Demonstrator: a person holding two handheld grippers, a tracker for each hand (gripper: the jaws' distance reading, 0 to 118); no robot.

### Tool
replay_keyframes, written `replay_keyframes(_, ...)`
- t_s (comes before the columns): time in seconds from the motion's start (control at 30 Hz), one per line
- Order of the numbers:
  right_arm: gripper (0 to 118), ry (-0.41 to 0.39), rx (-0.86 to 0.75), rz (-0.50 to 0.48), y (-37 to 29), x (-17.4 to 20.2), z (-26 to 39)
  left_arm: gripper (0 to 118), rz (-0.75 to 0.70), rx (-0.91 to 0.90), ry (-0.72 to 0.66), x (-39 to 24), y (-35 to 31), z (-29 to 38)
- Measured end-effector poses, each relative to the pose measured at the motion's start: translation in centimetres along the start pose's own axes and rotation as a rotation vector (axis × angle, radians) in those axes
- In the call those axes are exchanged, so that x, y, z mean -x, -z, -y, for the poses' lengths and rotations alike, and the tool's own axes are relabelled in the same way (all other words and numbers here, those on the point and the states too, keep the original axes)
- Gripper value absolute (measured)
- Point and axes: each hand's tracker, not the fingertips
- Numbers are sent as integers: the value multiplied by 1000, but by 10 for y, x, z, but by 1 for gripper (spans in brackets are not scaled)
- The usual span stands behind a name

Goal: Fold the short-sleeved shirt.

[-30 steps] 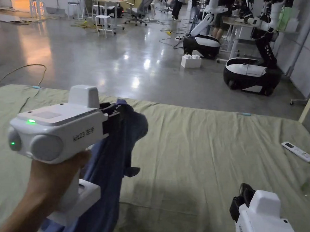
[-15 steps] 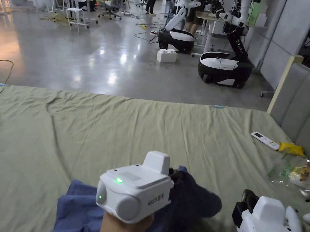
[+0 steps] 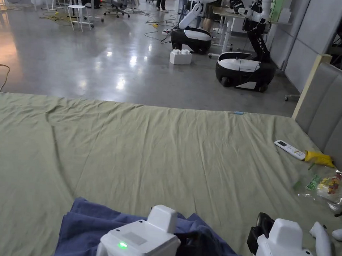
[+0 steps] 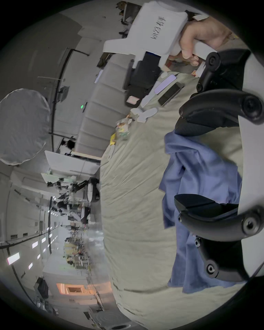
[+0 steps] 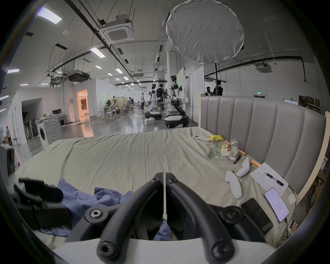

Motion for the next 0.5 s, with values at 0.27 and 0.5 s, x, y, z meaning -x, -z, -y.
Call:
replay_keyframes(0.27,3,-67,-49,-48,2,27,-16,68,-320,-239,-31,64,-61,-35)
replay_keyframes(0.5,3,-71,-129,-51,-1,47,-33,13,-535,-311,-11,98,-102,-39)
